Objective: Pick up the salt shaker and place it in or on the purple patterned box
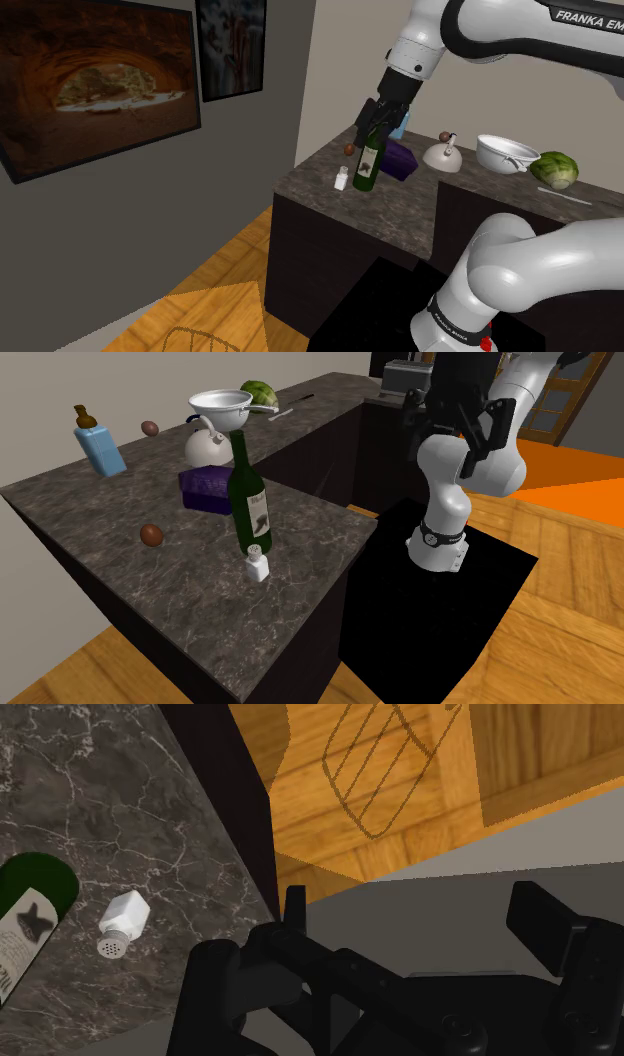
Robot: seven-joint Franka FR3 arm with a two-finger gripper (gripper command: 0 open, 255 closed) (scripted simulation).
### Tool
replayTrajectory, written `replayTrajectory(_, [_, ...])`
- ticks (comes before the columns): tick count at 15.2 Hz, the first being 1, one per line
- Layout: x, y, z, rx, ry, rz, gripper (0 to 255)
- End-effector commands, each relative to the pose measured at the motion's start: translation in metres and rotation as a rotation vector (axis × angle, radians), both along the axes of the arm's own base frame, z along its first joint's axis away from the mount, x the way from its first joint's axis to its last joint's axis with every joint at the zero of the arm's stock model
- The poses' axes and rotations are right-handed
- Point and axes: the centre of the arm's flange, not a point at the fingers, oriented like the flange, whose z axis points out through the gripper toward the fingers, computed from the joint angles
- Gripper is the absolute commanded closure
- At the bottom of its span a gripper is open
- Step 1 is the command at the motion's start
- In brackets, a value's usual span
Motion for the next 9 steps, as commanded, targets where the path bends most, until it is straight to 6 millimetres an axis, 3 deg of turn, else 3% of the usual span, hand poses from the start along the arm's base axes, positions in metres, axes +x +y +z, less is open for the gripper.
replayTrajectory(1, [0.000,0.000,0.000,0.000,0.000,0.000,0])
replayTrajectory(9, [0.039,-0.065,-0.068,-0.058,0.013,0.086,0])
